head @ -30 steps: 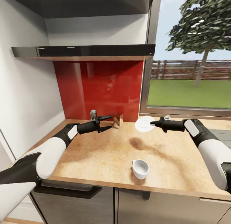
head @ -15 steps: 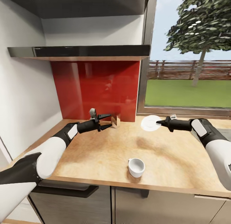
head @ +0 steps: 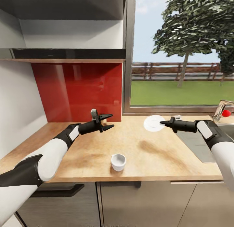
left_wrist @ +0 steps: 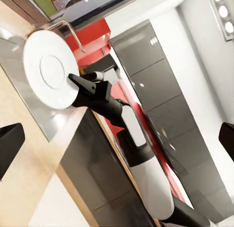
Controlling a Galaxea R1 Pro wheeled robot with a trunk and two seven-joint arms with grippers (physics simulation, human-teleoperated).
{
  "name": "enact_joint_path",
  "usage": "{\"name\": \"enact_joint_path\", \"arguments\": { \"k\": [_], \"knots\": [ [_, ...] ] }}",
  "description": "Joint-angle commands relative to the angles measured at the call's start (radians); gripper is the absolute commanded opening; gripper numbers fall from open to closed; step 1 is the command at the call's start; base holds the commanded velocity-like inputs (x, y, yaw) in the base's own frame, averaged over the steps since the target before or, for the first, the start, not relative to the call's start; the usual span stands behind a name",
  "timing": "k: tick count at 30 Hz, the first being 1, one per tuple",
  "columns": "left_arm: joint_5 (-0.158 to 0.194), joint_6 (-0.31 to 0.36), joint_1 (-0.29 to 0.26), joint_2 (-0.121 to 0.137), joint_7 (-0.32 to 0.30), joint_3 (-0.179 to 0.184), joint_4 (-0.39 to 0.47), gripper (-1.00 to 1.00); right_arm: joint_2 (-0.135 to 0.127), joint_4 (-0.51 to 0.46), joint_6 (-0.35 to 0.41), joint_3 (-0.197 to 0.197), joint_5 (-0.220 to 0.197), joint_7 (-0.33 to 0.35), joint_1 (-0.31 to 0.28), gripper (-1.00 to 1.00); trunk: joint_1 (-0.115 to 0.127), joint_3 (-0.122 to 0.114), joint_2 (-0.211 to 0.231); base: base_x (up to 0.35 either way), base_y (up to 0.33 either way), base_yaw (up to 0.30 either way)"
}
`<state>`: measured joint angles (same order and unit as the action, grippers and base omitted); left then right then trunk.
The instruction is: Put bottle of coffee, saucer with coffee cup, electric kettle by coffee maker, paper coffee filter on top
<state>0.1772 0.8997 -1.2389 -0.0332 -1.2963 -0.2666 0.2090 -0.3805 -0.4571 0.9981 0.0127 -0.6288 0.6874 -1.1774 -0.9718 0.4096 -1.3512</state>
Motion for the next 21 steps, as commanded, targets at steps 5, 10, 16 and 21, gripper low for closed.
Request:
{"name": "enact_joint_path", "arguments": {
  "k": [5,10,16,21],
  "knots": [
    [0.002,0.008,-0.001,-0.001,-0.002,0.000,0.001,1.00,-0.005,0.000,0.004,0.001,0.000,0.007,-0.001,-1.00,0.000,0.001,-0.001,-0.118,-0.066,-0.023],
    [0.002,0.009,-0.001,-0.004,-0.007,0.006,0.003,1.00,-0.007,0.000,0.004,0.001,0.001,0.007,-0.001,-1.00,0.000,0.001,-0.001,-0.217,-0.112,-0.003],
    [0.002,0.043,-0.001,-0.092,-0.012,0.019,0.105,1.00,-0.044,0.000,0.004,0.001,0.001,0.008,-0.001,-1.00,0.000,0.001,-0.001,-0.031,-0.018,0.000],
    [0.002,0.076,-0.001,-0.121,-0.007,0.033,0.153,1.00,-0.072,0.000,0.004,0.001,0.001,0.008,-0.001,-1.00,0.000,0.001,-0.001,-0.005,-0.003,-0.001]
  ]
}}
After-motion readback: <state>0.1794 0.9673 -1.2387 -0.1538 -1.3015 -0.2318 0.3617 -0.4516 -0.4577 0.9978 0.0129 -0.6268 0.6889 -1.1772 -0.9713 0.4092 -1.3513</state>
